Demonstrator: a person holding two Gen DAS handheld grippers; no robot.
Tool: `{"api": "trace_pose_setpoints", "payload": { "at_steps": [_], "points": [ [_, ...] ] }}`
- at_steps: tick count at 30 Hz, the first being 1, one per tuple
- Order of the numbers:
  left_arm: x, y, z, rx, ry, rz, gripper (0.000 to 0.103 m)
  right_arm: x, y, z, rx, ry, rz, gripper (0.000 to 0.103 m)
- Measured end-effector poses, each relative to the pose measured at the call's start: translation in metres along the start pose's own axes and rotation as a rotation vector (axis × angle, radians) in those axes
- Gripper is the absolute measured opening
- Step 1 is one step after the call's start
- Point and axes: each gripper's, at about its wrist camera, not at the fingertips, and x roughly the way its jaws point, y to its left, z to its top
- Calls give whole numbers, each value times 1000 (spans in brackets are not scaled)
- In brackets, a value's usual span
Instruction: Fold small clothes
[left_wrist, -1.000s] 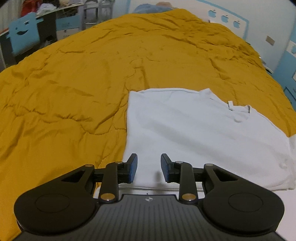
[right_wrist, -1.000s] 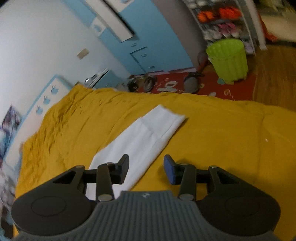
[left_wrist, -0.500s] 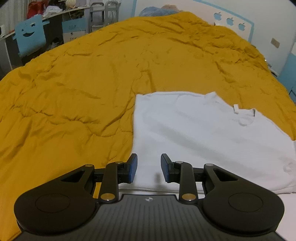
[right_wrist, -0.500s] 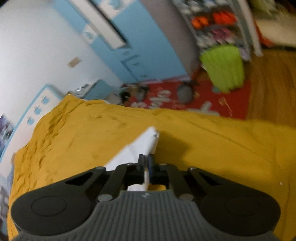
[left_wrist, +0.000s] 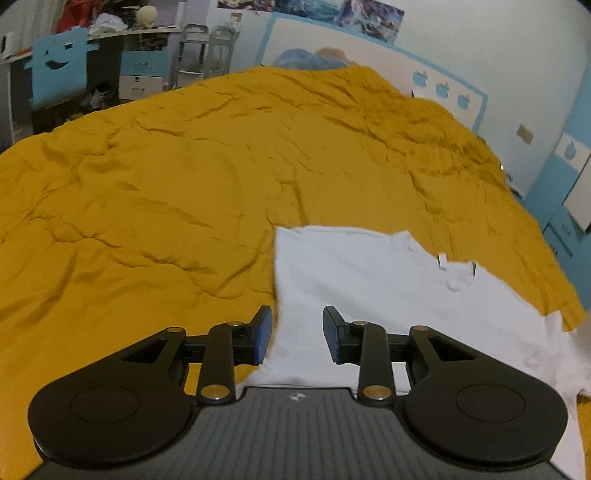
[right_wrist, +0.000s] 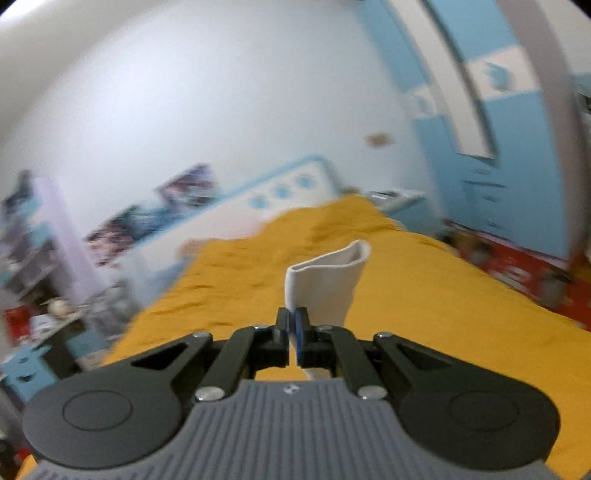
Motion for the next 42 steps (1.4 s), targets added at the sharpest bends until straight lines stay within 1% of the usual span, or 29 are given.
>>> {"api": "trace_pose_setpoints", "payload": {
  "at_steps": [2, 5, 7, 9, 12, 14, 16, 19, 22, 24, 26, 27, 28, 29, 30, 31, 32, 34, 37, 39, 42],
  "points": [
    [-4, 11, 2, -21, -6, -12, 38, 5, 53, 3, -41, -4, 71, 0],
    [-8, 23, 6, -40, -9, -27, 38, 14, 120, -6, -72, 4, 139, 0],
    [-12, 30, 9, -45, -20, -46, 38, 24, 159, -23, -77, 23, 168, 0],
    [-16, 36, 11, -52, -27, -62, 38, 38, 193, -50, -70, 63, 202, 0],
    [-21, 46, 14, -64, -36, -76, 38, 56, 237, -107, -75, 127, 225, 0],
    [-21, 53, 13, -74, -35, -83, 38, 70, 258, -152, -81, 177, 217, 0],
    [-20, 59, 13, -81, -25, -90, 38, 83, 281, -200, -81, 248, 204, 0],
    [-15, 67, 10, -98, -6, -111, 38, 103, 300, -268, -82, 365, 192, 0],
    [-9, 73, 6, -120, 8, -151, 38, 116, 307, -325, -92, 469, 190, 0],
    [-6, 77, 5, -131, 14, -170, 38, 124, 307, -353, -81, 544, 222, 0],
    [-3, 79, 4, -147, 19, -192, 38, 129, 308, -373, -80, 603, 246, 1],
    [-1, 80, 4, -156, 21, -205, 40, 131, 309, -381, -84, 635, 265, 5],
    [1, 79, 4, -163, 23, -216, 43, 132, 311, -390, -82, 664, 286, 6],
    [3, 79, 4, -170, 24, -229, 48, 133, 309, -394, -67, 686, 314, 7],
    [6, 78, 4, -174, 26, -240, 50, 133, 305, -396, -54, 698, 335, 12],
    [8, 77, 4, -176, 30, -251, 50, 132, 303, -398, -51, 705, 347, 18],
    [12, 75, 3, -176, 36, -261, 51, 130, 300, -397, -52, 705, 359, 28],
    [21, 69, 4, -166, 50, -262, 53, 127, 291, -394, -65, 694, 370, 29],
    [38, 60, 4, -149, 76, -262, 53, 121, 266, -379, -80, 675, 351, 29],
    [51, 52, 4, -133, 90, -256, 53, 126, 248, -358, -89, 654, 307, 29],
    [67, 39, 6, -94, 101, -236, 53, 120, 203, -338, -101, 609, 225, 29]
  ]
}}
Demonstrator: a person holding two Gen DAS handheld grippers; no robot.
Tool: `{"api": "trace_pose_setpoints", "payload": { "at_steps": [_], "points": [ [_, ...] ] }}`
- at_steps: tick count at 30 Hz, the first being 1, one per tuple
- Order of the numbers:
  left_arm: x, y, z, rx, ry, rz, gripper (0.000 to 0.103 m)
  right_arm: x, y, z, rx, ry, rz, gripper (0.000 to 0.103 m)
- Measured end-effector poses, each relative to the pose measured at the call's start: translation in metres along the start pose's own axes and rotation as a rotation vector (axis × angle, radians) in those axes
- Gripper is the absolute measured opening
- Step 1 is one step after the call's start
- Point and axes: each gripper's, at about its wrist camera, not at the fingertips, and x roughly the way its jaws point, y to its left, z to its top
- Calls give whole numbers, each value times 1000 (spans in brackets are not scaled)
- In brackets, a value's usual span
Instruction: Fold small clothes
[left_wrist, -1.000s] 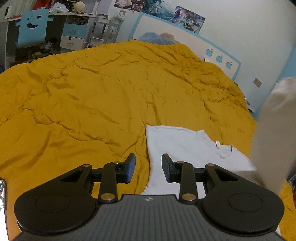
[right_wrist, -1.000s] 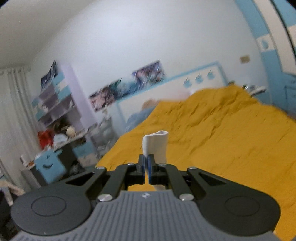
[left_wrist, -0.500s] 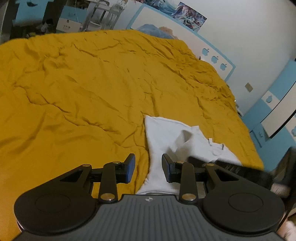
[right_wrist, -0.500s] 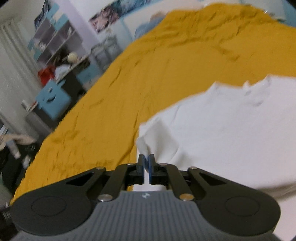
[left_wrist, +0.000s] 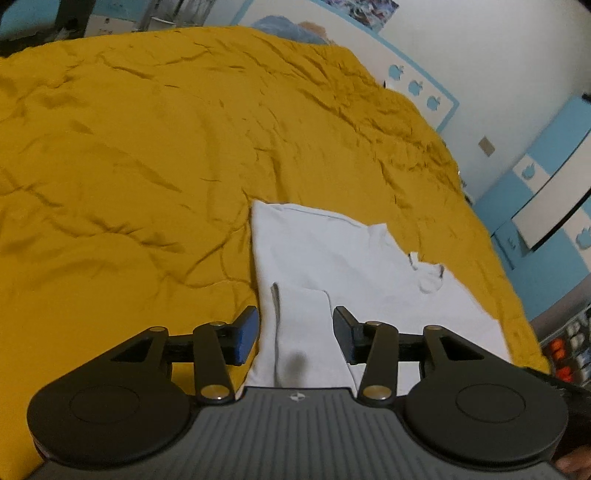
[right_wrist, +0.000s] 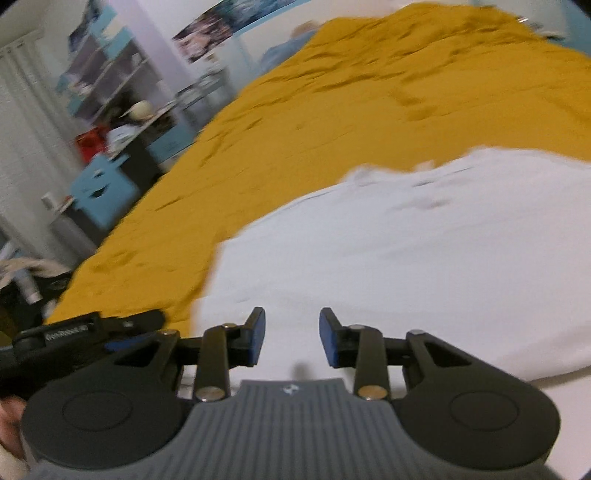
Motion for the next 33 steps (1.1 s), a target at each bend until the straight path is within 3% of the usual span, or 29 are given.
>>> {"api": "trace_pose_setpoints", "payload": {
  "at_steps": [5, 9, 16, 17, 18, 19, 20, 21, 23, 25, 31, 33],
  "points": [
    [24, -9, 5, 48, 32, 55, 53, -40, -85, 21, 44, -88, -191, 30],
    [31, -8, 5, 50, 18, 92, 53, -58, -148, 44, 99, -159, -356, 40],
    [44, -8, 6, 40, 38, 118, 53, -45, -229, 72, 195, -175, -492, 40],
    [46, -8, 7, 38, 41, 119, 53, -43, -239, 74, 226, -180, -498, 39],
    [47, -9, 8, 37, 44, 119, 51, -44, -250, 74, 262, -177, -481, 29],
    [49, -9, 8, 37, 42, 114, 48, -41, -259, 76, 300, -165, -447, 16],
    [50, -10, 9, 40, 41, 109, 37, -33, -262, 81, 319, -151, -412, 0],
    [52, -11, 9, 45, 39, 111, 26, -33, -264, 83, 313, -145, -391, 0],
    [56, -13, 10, 60, 41, 128, 17, -39, -259, 84, 238, -184, -417, 0],
    [60, -16, 11, 69, 49, 138, 16, -46, -265, 85, 251, -209, -428, 0],
    [50, -17, 13, 73, 40, 148, 21, -43, -274, 83, 279, -148, -457, 0],
    [39, -17, 13, 84, 30, 146, 21, -54, -273, 85, 292, -140, -435, 6]
  ]
}}
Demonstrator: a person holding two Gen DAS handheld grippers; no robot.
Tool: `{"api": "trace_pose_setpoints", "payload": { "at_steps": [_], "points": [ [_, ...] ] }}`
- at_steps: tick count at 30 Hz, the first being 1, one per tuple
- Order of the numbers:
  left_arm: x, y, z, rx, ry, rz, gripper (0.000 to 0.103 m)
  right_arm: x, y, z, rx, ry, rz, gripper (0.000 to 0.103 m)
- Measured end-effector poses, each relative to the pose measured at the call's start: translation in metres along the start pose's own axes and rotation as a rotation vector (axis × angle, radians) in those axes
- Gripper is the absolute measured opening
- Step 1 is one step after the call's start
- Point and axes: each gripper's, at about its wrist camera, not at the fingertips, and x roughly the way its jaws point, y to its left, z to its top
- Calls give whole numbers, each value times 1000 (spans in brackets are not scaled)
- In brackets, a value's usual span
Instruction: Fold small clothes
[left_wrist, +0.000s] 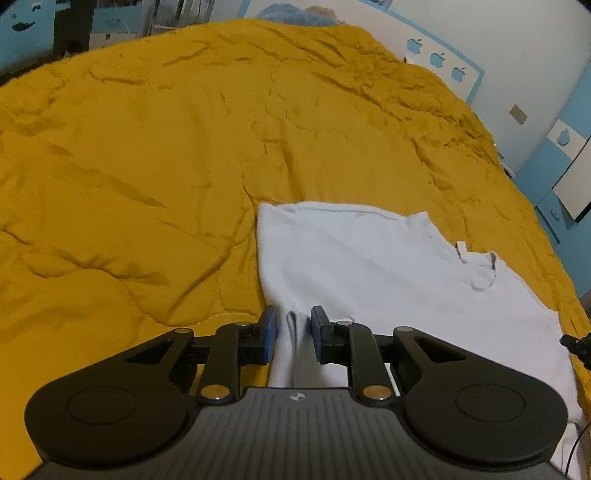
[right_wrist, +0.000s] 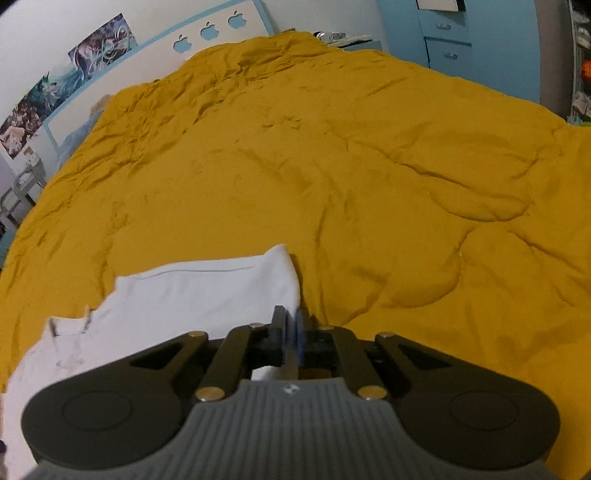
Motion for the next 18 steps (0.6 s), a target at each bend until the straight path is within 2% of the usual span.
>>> {"api": "trace_pose_setpoints", "payload": {
  "at_steps": [2, 3, 4, 5, 6, 12, 15, 18],
  "points": [
    [-11, 1, -1, 20, -3, -11, 22, -20, -2, -1, -11, -3, 31, 6],
    [-17, 1, -2, 31, 2, -13, 23, -27, 1, -3, -26, 1, 44, 10],
    [-22, 2, -3, 41, 7, -13, 24, -38, -1, -5, -40, 8, 58, 14],
    [-27, 2, -6, 54, 16, -13, 27, -50, -4, -10, -50, 15, 77, 25],
    [-31, 3, -8, 63, 28, -10, 31, -64, -7, -17, -61, 25, 99, 29],
    [-49, 5, -31, 106, 74, 9, 32, -118, -18, -67, -203, 92, 136, 28],
    [-60, 4, -39, 118, 71, 21, 32, -129, -16, -94, -322, 108, 112, 28],
    [-74, 4, -40, 118, 50, 26, 32, -131, -7, -108, -445, 67, 38, 26]
  ]
}}
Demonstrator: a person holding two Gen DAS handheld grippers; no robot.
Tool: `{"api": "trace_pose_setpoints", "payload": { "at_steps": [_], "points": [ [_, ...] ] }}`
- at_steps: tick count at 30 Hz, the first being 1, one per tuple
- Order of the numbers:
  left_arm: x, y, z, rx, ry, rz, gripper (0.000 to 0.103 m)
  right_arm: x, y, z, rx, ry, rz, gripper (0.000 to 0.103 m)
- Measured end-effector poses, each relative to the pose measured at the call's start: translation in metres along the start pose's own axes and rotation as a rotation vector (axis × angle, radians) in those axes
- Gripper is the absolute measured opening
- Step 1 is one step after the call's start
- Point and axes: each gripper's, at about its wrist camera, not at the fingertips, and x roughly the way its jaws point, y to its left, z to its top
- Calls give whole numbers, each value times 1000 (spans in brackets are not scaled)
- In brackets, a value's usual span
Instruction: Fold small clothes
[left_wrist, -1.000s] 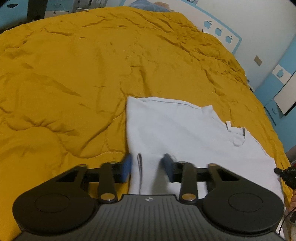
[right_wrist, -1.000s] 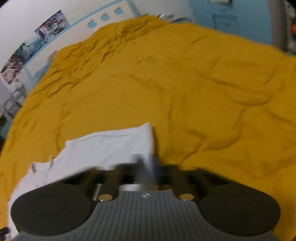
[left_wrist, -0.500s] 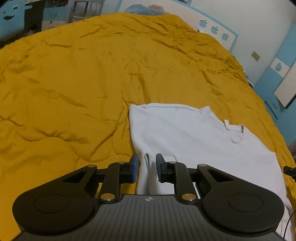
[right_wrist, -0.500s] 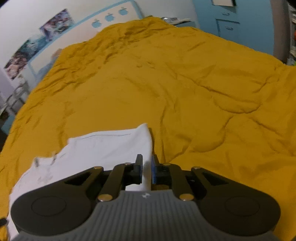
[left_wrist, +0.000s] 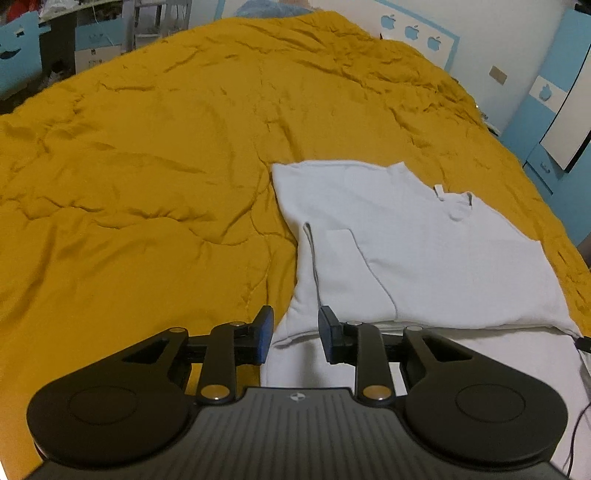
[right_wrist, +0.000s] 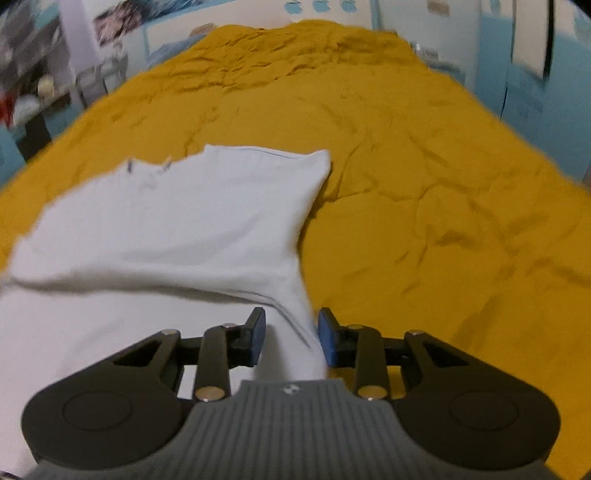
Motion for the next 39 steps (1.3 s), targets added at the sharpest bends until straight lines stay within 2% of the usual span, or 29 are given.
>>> {"api": "trace_pose_setpoints", "payload": {
  "at_steps": [1, 2, 3, 6, 10, 13, 15, 19, 21, 24, 28, 33, 34, 36, 39],
  "points": [
    [-5, 0, 0, -1, -8, 5, 32, 4, 1, 1, -14, 5, -7, 23],
    [-9, 1, 1, -2, -17, 10, 32, 8, 1, 3, -14, 13, -5, 6],
    [-14, 2, 1, -5, -25, 19, 32, 11, -1, 4, -8, 12, -15, 0],
    [-29, 6, 0, -11, -37, 44, 32, 5, -17, 8, 80, -32, -26, 0],
    [-38, 9, -10, 16, -14, 61, 32, 15, -36, -4, 179, 29, 16, 0],
    [-42, 7, -23, 42, 15, 48, 32, 8, -39, -9, 211, 23, 22, 0],
    [-48, 3, -32, 81, 21, 24, 32, -5, -40, -10, 210, 23, 22, 8],
    [-67, -10, -44, 185, 17, -26, 33, -53, -35, -16, 138, -13, 50, 9],
    [-78, -18, -50, 257, 13, -53, 39, -82, -31, -21, 84, -31, 64, 17],
    [-94, -31, -65, 366, 9, -92, 44, -117, -19, -34, 7, -31, 82, 22],
    [-109, -40, -92, 478, 33, -132, 52, -151, 2, -65, -98, 10, 110, 31],
    [-126, -38, -133, 596, 89, -121, 57, -178, 25, -117, -210, 82, 105, 36],
    [-130, -39, -141, 631, 98, -117, 57, -183, 30, -127, -247, 94, 100, 36],
    [-138, -44, -158, 710, 110, -110, 66, -191, 40, -145, -330, 120, 94, 44],
    [-147, -57, -184, 847, 121, -110, 72, -202, 56, -168, -447, 141, 94, 52]
  ]
}}
